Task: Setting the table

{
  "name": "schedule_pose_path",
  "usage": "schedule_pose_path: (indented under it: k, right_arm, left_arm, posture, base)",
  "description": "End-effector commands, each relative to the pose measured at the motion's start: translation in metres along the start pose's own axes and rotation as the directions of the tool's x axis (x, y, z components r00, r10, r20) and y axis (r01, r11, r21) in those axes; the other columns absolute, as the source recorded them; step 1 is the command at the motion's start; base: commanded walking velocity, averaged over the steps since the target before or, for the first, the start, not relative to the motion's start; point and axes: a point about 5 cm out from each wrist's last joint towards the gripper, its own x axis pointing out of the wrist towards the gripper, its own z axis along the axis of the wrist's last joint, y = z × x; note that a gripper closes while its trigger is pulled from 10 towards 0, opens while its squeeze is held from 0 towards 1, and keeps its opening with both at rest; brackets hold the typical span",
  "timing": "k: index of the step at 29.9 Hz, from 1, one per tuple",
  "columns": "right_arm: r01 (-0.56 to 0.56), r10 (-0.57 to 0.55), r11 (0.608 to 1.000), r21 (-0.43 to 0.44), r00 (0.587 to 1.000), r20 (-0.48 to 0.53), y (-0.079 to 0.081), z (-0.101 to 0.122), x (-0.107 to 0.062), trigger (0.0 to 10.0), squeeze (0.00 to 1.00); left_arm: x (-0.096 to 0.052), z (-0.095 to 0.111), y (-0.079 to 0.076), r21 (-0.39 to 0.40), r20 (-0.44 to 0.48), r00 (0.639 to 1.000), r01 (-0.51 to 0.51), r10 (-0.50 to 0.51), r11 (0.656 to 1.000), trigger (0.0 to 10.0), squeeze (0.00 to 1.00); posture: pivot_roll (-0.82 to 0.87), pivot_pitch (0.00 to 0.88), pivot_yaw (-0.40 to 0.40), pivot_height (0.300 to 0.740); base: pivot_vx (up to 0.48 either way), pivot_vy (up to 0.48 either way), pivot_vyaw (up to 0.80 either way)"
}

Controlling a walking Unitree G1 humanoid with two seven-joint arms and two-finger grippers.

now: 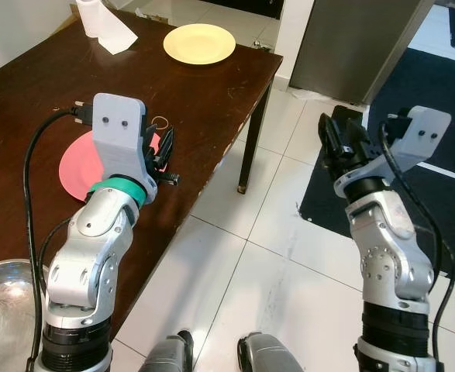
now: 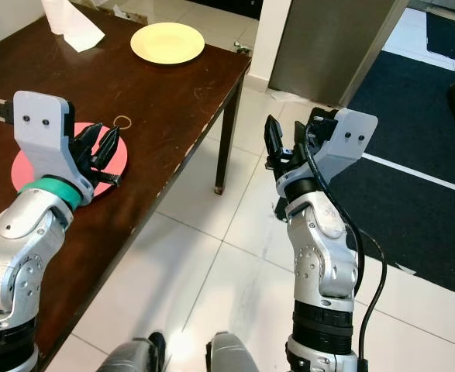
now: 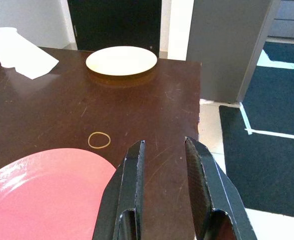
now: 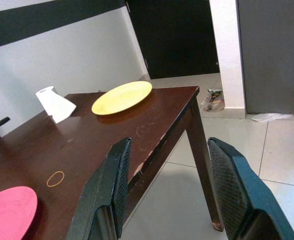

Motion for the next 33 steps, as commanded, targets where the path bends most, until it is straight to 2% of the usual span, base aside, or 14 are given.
schedule_pose_path:
  k: [1,16,22,33]
  right_arm:
    - [0.016,-0.016,1.0,-0.001,1.0,-0.017,-0.002,-0.0041,0.0,10.0,0.0]
    - [0.013,-0.013,1.0,-0.005,1.0,-0.025,-0.0016,-0.0062,0.0022,10.0,0.0]
    - [0.016,-0.017,1.0,-0.007,0.999,-0.031,-0.0021,-0.0081,0.0023,10.0,0.0]
    - [0.019,-0.019,1.0,-0.007,0.999,-0.035,-0.0029,-0.0088,0.0027,10.0,0.0]
  left_arm:
    - [0.0007,-0.0044,-0.0009,0.003,-0.016,1.0,0.001,-0.001,1.0,10.0,0.0]
    - [0.0032,-0.0065,0.0008,0.025,-0.023,1.0,-0.016,0.017,1.0,10.0,0.0]
    - [0.0038,-0.0063,0.0014,-0.001,-0.022,1.0,-0.021,0.021,1.0,10.0,0.0]
    - [0.0036,-0.0087,0.0007,0.004,-0.03,0.999,-0.026,0.026,1.0,10.0,0.0]
  posture:
    - [-0.12,0.001,0.038,0.74]
    - [-0.11,0.0,0.043,0.74]
    - [-0.11,0.0,0.043,0.74]
    - [-0.1,0.0,0.04,0.74]
  base:
    - [0.0,0.0,0.0]
    - [0.0,0.0,0.0]
    - [0.0,0.0,0.0]
    - [0.0,0.0,0.0]
